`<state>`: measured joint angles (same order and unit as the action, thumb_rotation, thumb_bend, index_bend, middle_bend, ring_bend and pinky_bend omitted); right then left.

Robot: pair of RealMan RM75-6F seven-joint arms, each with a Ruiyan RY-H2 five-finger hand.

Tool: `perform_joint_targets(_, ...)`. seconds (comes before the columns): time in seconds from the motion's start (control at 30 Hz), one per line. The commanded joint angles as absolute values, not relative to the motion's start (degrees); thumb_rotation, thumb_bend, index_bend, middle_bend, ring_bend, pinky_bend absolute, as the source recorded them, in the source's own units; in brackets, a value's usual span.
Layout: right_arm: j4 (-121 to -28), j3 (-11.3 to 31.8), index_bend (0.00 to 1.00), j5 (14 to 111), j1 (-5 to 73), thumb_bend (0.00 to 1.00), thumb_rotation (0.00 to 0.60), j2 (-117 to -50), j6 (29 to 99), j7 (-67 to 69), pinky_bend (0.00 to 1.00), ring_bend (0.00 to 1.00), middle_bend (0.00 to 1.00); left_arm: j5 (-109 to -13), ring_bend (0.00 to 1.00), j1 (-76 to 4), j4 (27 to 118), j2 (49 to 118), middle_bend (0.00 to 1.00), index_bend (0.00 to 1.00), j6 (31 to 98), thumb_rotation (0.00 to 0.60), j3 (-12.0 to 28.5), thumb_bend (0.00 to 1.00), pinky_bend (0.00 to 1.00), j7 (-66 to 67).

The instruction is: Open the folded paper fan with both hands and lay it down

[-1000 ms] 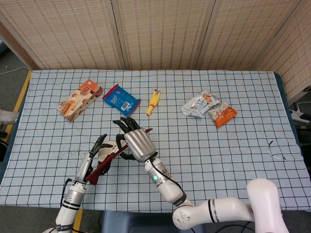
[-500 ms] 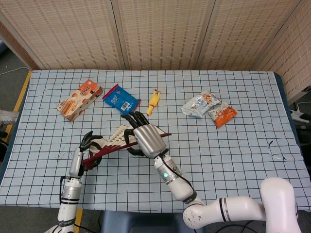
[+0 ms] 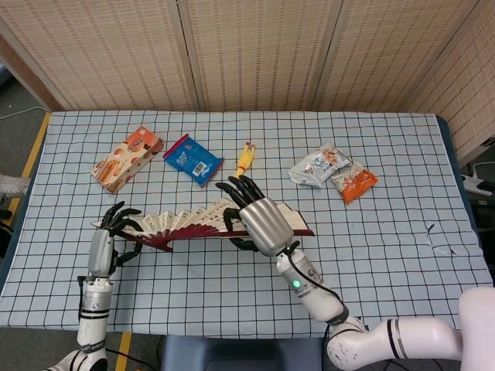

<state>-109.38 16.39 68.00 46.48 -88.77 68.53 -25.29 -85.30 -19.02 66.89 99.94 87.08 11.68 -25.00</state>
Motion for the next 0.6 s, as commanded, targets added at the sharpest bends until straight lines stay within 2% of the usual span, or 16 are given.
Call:
perform_joint_targets(0.03,-110.02,13.06,0.73,71.91,44.34,0.58,0.600,-86.12,69.18,-24.59,0.00,0.00,0.10,-85.93,0.10,-18.63,63.52,99.75,0.28,0.74,87.98,0.600,10.96,0.60,0.11,-24.43)
perform_joint_targets(0.17,-109.15,9.61,0.73,76.29,42.34,0.58,0.600,-84.70,70.14,-24.23,0.00,0.00,0.10,-86.50,0.10,-18.10,59.60,100.42,0.27,0.70,89.11,0.600,10.11,0.60,0.11,-24.39)
perform_joint_targets(0.33,-107.73,5.92,0.73,81.03,40.43,0.58,0.600,-83.69,70.85,-24.46,0.00,0.00,0.10,-87.09,0.08,-17.25,55.87,101.44,0.25,0.59,89.81,0.600,8.60,0.59,0.10,-25.17)
perform_joint_targets(0.5,-105.89,2.45,0.68,84.76,37.88,0.58,0.600,-83.95,72.15,-24.09,0.00,0.00,0.10,-89.49,0.05,-16.18,48.59,103.68,0.20,0.32,89.32,0.600,4.29,0.56,0.09,-21.10)
perform_joint_targets(0.6,-104.96,0.75,0.62,85.24,36.45,0.58,0.600,-84.67,72.07,-23.62,0.00,0.00,0.10,-90.62,0.03,-15.41,43.30,105.79,0.16,0.21,88.52,0.600,1.87,0.56,0.08,-19.66)
